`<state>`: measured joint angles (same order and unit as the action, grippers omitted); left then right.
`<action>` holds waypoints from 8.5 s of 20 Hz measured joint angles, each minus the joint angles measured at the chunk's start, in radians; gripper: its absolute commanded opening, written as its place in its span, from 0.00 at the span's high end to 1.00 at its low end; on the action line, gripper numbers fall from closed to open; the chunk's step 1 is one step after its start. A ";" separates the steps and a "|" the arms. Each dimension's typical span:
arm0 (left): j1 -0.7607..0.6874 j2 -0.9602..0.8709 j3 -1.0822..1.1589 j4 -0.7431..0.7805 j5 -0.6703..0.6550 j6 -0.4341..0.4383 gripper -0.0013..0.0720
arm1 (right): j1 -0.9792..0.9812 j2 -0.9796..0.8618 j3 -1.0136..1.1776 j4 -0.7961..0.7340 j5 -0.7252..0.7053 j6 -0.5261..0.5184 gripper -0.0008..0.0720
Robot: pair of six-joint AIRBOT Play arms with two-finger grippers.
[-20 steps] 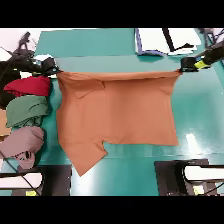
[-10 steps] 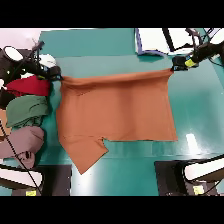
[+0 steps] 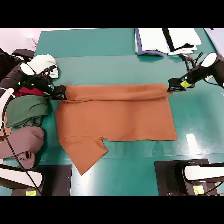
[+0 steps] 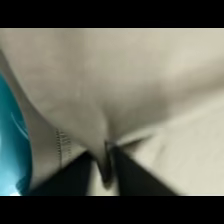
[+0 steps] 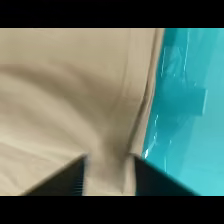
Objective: Fold the shirts.
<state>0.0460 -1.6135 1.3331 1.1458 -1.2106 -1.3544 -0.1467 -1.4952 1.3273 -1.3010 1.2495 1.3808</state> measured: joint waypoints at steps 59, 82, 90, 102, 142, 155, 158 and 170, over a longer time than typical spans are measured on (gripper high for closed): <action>-0.156 1.035 -0.830 -0.055 -0.101 -0.317 0.95 | -0.047 0.608 -0.502 0.029 0.232 -0.078 0.97; -0.097 0.201 -0.099 0.055 0.256 -0.192 0.95 | -0.084 0.006 0.071 0.045 0.150 -0.010 0.97; -0.095 0.118 -0.009 0.050 0.303 -0.183 0.25 | -0.095 -0.154 0.234 0.179 0.117 -0.022 0.37; -0.148 0.110 0.064 -0.016 0.183 -0.181 0.95 | -0.283 -0.143 -0.083 0.334 0.102 -0.158 0.28; -0.298 -0.033 0.471 0.007 0.206 -0.181 0.95 | 0.547 -0.187 0.703 0.558 0.060 -0.016 0.96; -0.074 0.296 0.531 0.113 0.109 -0.158 0.95 | 0.671 -0.285 0.532 0.508 -0.273 -0.147 0.53; -0.123 0.290 0.529 0.112 0.110 -0.141 0.95 | 0.518 -0.215 0.360 0.426 -0.219 -0.092 0.16; -0.188 0.243 0.529 0.101 0.117 -0.126 0.95 | 0.391 -0.393 0.211 0.601 -0.160 -0.064 0.30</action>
<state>-0.1425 -1.3701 1.8626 1.2472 -1.0931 -1.4803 0.2447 -1.8885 1.5379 -0.6998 1.0893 1.3167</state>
